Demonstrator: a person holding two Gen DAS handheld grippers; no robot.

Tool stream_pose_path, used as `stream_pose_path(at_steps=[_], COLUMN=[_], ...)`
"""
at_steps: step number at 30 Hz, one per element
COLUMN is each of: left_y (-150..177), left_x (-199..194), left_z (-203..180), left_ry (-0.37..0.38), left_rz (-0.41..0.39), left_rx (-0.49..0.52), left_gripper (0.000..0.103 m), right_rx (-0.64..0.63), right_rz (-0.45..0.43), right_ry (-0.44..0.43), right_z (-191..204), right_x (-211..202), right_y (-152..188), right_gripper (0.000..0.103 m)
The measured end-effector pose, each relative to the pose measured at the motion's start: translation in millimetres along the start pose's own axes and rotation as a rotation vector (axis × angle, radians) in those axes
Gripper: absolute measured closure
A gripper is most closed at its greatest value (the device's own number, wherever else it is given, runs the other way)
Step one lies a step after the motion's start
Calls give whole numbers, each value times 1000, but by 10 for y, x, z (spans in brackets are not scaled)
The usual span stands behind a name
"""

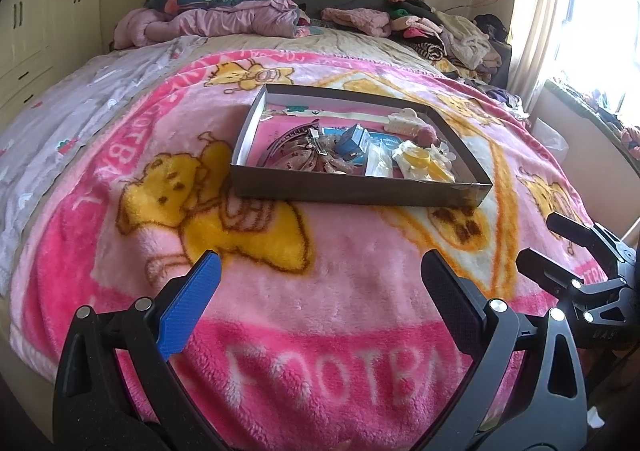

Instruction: Organize jewelry

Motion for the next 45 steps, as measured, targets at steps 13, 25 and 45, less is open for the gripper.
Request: stream_pose_path(at_steps=[13,25,45], left_y=[-11,-14,-41], left_x=[-29,-34,-78], left_z=[52,51,64], left_ry=[-20,-20,-25], left_rz=[4,2,-4], left_rx=[-8,-8,-8], left_gripper=[11,11,11], right_rx=[1,3,5], right_rz=[8,11,4], right_ry=[-1,-3,1], right_z=[4,7,-27], right_x=[13,14,-16], right_y=[34,42,36], right_gripper=[6,6,6])
Point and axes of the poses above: each gripper's, at about its wrist camera, not at the fingertips, and x roughly the way its jaws point, z to its left, y to its underside, the point moved 10 cm from there along x, roughly the way its jaws point, and after that the axes turned 12 degrees about y, right-handed, at the moved point
